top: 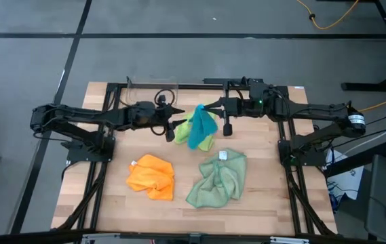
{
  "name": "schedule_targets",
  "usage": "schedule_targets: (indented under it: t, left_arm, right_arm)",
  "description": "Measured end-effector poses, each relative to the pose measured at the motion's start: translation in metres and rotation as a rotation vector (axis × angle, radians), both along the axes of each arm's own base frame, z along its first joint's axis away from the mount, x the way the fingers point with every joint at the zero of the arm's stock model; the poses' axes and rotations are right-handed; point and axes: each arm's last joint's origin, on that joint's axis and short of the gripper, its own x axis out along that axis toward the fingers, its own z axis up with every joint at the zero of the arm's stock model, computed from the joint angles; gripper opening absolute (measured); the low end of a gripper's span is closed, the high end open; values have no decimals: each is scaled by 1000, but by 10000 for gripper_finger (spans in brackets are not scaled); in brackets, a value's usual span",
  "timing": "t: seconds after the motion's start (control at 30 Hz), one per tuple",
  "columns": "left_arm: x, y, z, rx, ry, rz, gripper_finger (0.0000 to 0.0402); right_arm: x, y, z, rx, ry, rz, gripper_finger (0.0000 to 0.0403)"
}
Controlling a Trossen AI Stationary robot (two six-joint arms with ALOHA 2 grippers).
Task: Fold microfiber towels
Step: Fold the blue towel
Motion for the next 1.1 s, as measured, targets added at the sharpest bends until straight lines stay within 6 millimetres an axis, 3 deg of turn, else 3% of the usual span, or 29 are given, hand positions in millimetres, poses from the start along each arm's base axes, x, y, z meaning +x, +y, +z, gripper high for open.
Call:
schedule_targets:
  t: [0.17,0.37,0.63,0.77,1.1]
  left_arm:
    - [3,14,-9,6,39,-13,172]
    - [4,12,-9,-208,-17,-73,172]
    - [10,-4,-14,-148,23,-158,172]
    - [15,-10,-21,-123,50,-116,172]
    - [25,-1,-45,-88,149,-81,172]
  right_arm:
    - [0,1,0,1,-1,34,1]
    - [0,-1,0,-7,0,54,1]
    - [-1,2,-5,-149,36,164,0]
    - [-1,3,-6,-178,39,197,0]
    - [-2,4,-7,-169,48,226,0]
